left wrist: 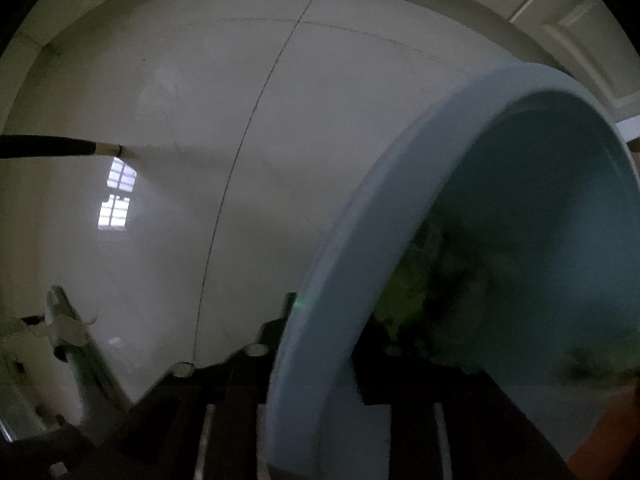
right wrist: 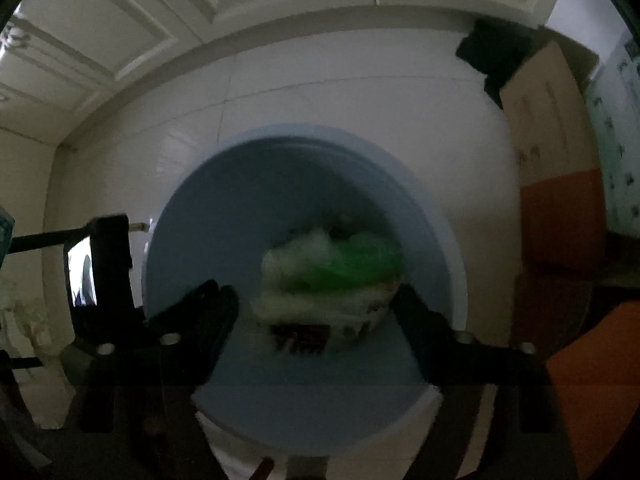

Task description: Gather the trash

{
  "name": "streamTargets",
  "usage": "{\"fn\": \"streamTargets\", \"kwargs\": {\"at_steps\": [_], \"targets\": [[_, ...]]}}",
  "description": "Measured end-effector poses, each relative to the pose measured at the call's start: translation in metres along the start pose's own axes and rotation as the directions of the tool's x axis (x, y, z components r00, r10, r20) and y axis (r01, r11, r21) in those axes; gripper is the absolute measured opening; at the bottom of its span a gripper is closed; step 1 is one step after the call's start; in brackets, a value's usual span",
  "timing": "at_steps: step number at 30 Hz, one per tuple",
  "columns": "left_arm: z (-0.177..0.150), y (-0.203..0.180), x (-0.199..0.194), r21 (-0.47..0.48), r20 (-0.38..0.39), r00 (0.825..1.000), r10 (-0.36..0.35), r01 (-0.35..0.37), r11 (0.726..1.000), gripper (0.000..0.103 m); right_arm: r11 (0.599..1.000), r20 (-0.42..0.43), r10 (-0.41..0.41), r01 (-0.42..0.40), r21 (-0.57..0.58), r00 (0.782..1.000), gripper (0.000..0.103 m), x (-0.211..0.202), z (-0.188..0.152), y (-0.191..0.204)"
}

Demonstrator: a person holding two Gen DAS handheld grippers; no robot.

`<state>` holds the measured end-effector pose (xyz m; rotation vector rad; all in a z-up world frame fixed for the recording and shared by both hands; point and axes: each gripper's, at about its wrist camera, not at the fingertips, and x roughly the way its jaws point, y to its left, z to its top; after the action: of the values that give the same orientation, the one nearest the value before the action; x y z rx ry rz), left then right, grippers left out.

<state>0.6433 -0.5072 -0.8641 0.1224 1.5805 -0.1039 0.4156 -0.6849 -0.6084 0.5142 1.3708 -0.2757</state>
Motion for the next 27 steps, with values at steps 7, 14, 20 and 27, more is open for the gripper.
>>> {"fn": "streamTargets", "kwargs": {"at_steps": [7, 14, 20, 27], "targets": [[0.0, 0.006, 0.003, -0.027, -0.065, 0.996, -0.062, 0.061, 0.998, 0.039, 0.994, 0.087, 0.017, -0.026, 0.107, 0.996, 0.103, -0.054, -0.007, -0.02], [0.025, 0.04, -0.021, -0.116, 0.102, 0.988, -0.117, 0.128, 0.985, 0.1, 0.984, 0.219, 0.002, -0.042, 0.176, 0.976, 0.103, -0.108, -0.054, -0.035], [0.02, 0.044, -0.074, -0.1, 0.224, 0.969, -0.103, 0.128, 0.987, 0.1, 0.984, 0.362, -0.04, -0.025, 0.175, 0.931, 0.103, -0.157, -0.098, -0.034], [-0.043, 0.029, -0.192, 0.058, 0.257, 0.945, -0.204, 0.196, 0.979, 0.1, 0.974, 0.446, -0.066, -0.04, 0.224, 0.893, 0.103, -0.251, -0.127, -0.034]]}}
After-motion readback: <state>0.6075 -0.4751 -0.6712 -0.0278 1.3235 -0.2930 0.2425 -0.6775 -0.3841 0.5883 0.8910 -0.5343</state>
